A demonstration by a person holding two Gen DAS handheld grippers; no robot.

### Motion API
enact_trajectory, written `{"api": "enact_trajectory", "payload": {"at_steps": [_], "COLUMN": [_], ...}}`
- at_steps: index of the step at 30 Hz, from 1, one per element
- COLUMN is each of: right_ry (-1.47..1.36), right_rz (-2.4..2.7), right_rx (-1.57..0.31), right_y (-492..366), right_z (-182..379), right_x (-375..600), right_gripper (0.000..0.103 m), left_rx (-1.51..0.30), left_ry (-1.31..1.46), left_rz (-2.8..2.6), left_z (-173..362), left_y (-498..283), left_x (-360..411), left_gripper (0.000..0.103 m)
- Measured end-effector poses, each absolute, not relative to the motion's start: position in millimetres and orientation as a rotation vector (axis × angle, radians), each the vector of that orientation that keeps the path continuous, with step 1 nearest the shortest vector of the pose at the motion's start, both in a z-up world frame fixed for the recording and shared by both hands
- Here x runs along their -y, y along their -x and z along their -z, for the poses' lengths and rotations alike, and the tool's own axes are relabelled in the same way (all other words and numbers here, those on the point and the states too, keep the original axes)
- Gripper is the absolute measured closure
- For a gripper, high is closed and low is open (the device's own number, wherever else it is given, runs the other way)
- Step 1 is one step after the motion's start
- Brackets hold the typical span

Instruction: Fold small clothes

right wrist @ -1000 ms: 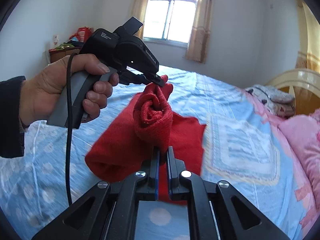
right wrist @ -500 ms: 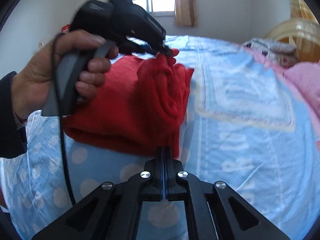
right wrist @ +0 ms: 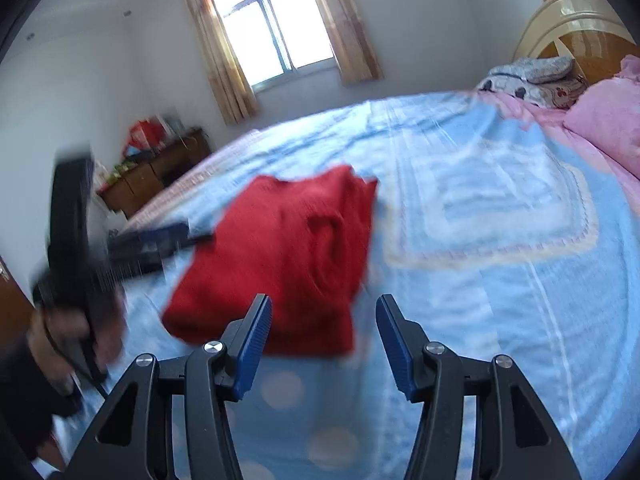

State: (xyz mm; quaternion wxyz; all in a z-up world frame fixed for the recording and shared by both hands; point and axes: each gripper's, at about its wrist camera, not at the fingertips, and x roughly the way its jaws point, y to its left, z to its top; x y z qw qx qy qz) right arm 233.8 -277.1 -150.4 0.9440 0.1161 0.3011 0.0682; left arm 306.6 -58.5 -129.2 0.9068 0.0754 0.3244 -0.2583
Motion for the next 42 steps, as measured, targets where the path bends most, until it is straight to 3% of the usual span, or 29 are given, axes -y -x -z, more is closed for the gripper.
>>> {"api": "enact_trajectory", "payload": {"at_steps": [3, 5, 6, 8, 12, 15, 17, 18, 19, 25, 30, 31, 32, 39, 42], "right_ry": [-0.231, -0.236, -0.236, -0.278, -0.230, -0.208, -0.220, -0.230, -0.238, -0.217, -0.248, -0.248, -0.238, -0.198, -0.150], "right_rz": [-0.165, -0.154, -0.119, -0.113, -0.105, -0.091, -0.079, -0.054, -0.032, -0.032, -0.045, -0.038, -0.025, 0.086, 0.096], "right_rx": [-0.642, -0.700, -0.731, -0.772, -0.798, -0.798, -0.789, -0.778, -0.752, -0.684, -0.853, -0.878, -0.893, -0.871, -0.857], "right_y": [-251, -263, -267, -264, -241, -245, -250, -253, -254, -293, -367, -373, -378, -365, -365], "right_z": [148, 156, 162, 173, 179, 180, 178, 174, 169, 128, 142, 147, 153, 170, 160], "right_x": [269, 268, 269, 276, 274, 275, 279, 284, 287, 284, 280, 280, 279, 284, 276], "right_gripper": [0.049, 0.082, 0.091, 0.094, 0.096, 0.095, 0.082, 0.064, 0.058, 0.058, 0.060, 0.088, 0.092, 0.092, 0.084], "left_rx": [-0.722, -0.729, -0.723, -0.718, -0.712, -0.735, -0.751, -0.749, -0.748, -0.770, -0.772, -0.774, -0.776, -0.828, -0.827], "left_ry": [-0.093, -0.064, -0.055, -0.038, -0.049, -0.057, -0.056, -0.049, -0.041, -0.007, -0.008, -0.006, -0.002, 0.030, 0.040], "left_rz": [0.537, 0.534, 0.525, 0.539, 0.570, 0.585, 0.581, 0.580, 0.576, 0.582, 0.578, 0.578, 0.579, 0.606, 0.607], "left_z": [145, 149, 149, 149, 155, 159, 162, 162, 163, 167, 168, 168, 168, 173, 174], "left_y": [-310, -310, -310, -310, -303, -305, -307, -307, -306, -309, -308, -308, -308, -314, -314], "left_x": [50, 49, 49, 49, 52, 55, 56, 55, 52, 48, 48, 47, 46, 45, 44], "left_gripper": [0.030, 0.026, 0.024, 0.024, 0.010, 0.010, 0.010, 0.009, 0.008, 0.004, 0.001, 0.001, 0.001, 0.000, 0.000]}}
